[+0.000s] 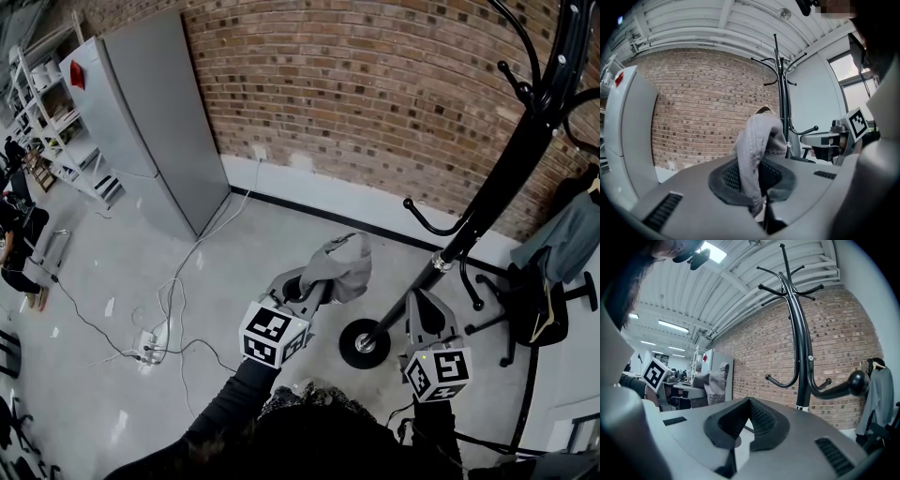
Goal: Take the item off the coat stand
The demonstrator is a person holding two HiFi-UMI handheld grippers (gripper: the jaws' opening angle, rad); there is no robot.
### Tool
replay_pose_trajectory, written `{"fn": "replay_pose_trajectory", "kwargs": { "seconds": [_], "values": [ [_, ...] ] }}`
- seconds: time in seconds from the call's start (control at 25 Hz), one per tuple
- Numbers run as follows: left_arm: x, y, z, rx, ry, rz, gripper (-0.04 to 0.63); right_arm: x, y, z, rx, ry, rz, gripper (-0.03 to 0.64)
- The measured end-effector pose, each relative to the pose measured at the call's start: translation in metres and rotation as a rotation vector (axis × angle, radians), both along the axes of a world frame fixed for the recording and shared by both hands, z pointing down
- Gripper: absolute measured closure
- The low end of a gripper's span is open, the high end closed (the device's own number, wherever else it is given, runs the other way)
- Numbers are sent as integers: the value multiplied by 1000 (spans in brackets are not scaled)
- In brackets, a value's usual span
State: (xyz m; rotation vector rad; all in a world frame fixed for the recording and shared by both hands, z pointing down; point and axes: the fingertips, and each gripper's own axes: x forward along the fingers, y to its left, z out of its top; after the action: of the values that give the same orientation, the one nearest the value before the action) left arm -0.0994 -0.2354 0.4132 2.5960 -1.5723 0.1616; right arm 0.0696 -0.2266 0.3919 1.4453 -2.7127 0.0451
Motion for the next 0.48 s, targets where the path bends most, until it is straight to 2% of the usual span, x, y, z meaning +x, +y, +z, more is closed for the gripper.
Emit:
{"fn": "replay_pose_trajectory", "kwargs": {
  "seconds": [0.48],
  "values": [
    [-1, -1, -1, 1, 12, -3, 574, 0, -4, 2, -12, 1, -10, 609]
  ]
}}
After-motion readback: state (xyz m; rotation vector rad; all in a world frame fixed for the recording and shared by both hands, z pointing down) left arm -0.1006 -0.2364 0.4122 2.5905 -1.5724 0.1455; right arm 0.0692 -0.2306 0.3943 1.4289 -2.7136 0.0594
